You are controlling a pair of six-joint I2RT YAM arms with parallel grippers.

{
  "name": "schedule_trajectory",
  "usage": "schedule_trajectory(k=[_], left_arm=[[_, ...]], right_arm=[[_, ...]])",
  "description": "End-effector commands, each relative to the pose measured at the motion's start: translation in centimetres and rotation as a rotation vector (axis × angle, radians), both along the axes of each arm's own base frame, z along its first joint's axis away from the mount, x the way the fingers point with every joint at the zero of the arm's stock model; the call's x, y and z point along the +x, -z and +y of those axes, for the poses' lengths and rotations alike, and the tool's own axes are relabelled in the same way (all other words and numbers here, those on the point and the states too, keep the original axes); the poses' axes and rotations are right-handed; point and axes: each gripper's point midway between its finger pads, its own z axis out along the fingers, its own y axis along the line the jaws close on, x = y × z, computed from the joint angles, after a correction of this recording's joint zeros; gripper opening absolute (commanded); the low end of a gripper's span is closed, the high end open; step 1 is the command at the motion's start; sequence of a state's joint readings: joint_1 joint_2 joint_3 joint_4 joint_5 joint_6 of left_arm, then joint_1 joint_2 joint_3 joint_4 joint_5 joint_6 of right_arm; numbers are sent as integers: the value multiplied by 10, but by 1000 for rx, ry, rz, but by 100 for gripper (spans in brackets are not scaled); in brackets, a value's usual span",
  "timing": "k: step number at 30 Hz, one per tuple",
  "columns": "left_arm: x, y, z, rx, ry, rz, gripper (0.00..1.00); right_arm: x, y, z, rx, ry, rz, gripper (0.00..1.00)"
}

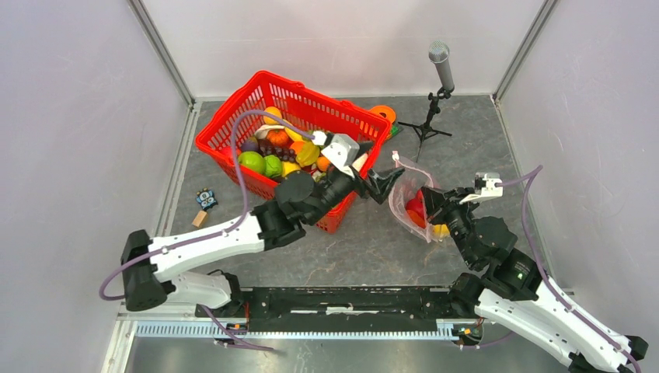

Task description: Place the food in the zip-top bag and seal the zipper

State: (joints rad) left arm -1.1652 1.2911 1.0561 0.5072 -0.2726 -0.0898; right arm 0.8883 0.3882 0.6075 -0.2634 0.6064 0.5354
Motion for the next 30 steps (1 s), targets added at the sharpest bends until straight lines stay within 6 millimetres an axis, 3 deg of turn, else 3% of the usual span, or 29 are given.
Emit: schedule_trajectory(k=[1, 7, 10, 15, 27, 30], left_arm=[[28, 29, 43, 250, -140, 74, 100], [81, 52, 133, 304, -284, 350, 100], [95, 78, 161, 359, -314, 457, 100], [97, 131, 166, 485, -276, 604, 100], [90, 207, 115, 630, 54, 835, 100], [89, 229, 109, 662, 89, 890, 100]], right_arm=[[0, -11, 0, 28, 4, -16, 7], [-1, -11, -8, 26, 30, -14, 7], [-1, -10, -9, 33, 35, -19, 7], [0, -9, -3, 22, 18, -11, 7], [3, -6, 0, -2, 15, -3, 7], [4, -6, -1, -5, 22, -4, 7]])
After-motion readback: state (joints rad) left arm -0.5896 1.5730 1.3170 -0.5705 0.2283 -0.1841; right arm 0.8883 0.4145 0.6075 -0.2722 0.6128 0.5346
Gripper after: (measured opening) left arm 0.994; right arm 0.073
